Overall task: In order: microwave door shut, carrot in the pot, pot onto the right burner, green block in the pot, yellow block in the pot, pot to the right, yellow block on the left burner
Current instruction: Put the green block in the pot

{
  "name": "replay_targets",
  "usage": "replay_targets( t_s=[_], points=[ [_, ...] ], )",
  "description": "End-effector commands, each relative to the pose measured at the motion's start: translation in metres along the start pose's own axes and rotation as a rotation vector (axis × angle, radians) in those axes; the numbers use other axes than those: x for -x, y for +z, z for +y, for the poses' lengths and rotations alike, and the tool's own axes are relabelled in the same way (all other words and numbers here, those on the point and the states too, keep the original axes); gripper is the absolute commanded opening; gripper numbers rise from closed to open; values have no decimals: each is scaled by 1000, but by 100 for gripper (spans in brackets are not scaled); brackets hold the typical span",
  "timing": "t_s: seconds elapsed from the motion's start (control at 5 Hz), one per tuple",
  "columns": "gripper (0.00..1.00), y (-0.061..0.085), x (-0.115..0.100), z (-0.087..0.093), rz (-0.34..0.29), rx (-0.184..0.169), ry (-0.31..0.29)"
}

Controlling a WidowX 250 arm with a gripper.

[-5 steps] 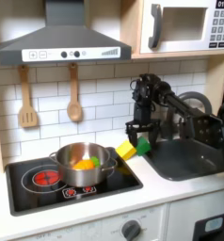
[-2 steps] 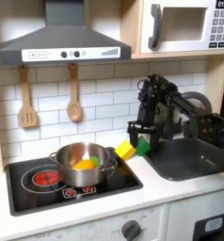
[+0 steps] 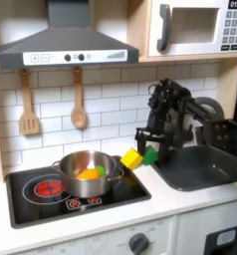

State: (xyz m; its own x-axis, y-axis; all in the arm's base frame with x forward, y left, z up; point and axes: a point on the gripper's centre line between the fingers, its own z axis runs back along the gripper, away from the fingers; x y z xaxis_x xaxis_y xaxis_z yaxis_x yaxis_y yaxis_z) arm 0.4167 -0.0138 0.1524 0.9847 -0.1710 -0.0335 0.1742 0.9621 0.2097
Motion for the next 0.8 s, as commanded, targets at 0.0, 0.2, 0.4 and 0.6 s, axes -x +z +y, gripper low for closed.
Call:
replay_targets(
  t_s=[0.0, 0.2, 0.4, 0.6],
  points=[
    [100, 4, 3, 8, -7, -51, -41],
    [100, -12, 7, 29, 33, -1, 49],
    [100, -12, 7, 24, 49, -16, 29],
    [100, -6, 7, 23, 29, 48, 77]
  ],
)
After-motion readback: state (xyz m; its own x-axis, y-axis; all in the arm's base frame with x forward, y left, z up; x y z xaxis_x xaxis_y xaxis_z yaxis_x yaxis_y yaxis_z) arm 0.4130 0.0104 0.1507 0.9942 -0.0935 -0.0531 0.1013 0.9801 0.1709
